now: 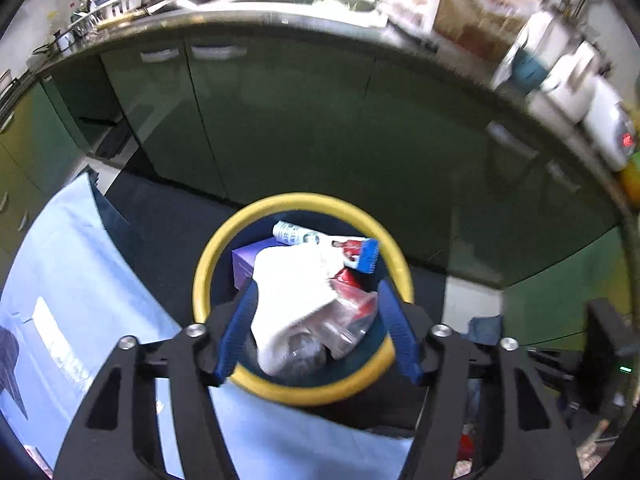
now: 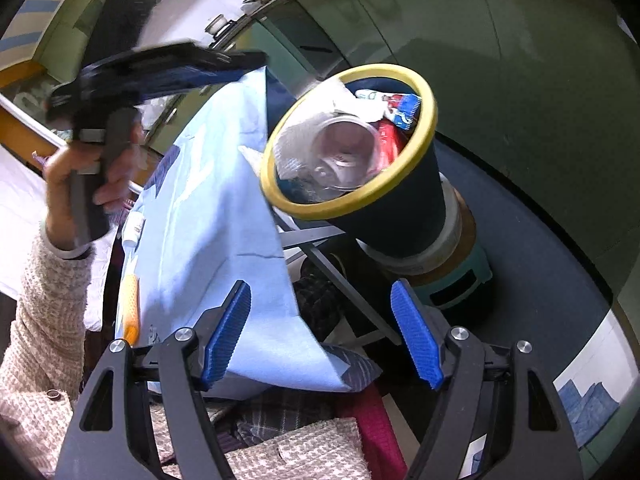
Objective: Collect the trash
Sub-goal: 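Carry the tissue over the bin and open the left gripper, then move the right gripper down to the orange foam net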
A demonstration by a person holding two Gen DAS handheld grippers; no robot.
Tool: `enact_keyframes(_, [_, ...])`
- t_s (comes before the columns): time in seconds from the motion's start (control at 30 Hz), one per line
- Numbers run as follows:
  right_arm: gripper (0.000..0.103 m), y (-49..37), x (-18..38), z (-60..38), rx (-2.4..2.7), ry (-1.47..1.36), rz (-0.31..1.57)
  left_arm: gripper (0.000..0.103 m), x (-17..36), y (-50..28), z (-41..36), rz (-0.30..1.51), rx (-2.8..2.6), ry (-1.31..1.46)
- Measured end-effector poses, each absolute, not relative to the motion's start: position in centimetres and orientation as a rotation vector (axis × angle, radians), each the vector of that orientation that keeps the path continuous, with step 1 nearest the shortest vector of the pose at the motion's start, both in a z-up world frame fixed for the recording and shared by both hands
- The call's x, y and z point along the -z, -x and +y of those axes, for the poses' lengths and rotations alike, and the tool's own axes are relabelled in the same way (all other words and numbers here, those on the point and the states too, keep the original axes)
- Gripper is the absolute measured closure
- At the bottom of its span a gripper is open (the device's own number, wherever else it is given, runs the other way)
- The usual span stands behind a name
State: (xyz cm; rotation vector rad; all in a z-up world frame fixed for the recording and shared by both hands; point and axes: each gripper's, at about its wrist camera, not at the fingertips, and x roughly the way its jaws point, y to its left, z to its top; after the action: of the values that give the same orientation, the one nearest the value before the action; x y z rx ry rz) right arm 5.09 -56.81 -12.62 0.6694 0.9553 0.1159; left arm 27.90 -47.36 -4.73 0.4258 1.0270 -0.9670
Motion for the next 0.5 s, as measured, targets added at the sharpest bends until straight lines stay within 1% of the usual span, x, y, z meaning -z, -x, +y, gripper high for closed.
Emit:
enact_keyframes(0.03, [0.030,-5.2,12.4,-56.4,-0.122,-0.660,0.957,0.035,3.7,-27.7,-46.3,1.015,0.977,-0.401])
enact_keyframes(0.13, [0.029,-5.9,11.8,-55.0,-0.149,-0.626,0.964,0.033,0.4,-27.2,-41.1,0.951,0.997,-0.325])
enact_keyframes(0.23, [0.029,-7.3,10.9,-52.7,-0.190,-0.575,0.982,0.029,-1.9,-26.7,-33.8,0.865,0.975,-0.236])
enact_keyframes(0.3, [0.028,-8.3,10.2,-50.6,-0.224,-0.536,0.996,0.025,-2.6,-26.8,-28.9,0.807,0.940,-0.170])
enact_keyframes(0.37, [0.027,-9.5,9.6,-48.1,-0.267,-0.491,1.013,0.019,-3.0,-26.9,-22.1,0.706,0.848,-0.093])
enact_keyframes(0.5, [0.026,-12.7,8.6,-40.1,-0.408,-0.366,1.070,0.018,-1.8,-27.9,-11.5,0.602,0.686,0.049])
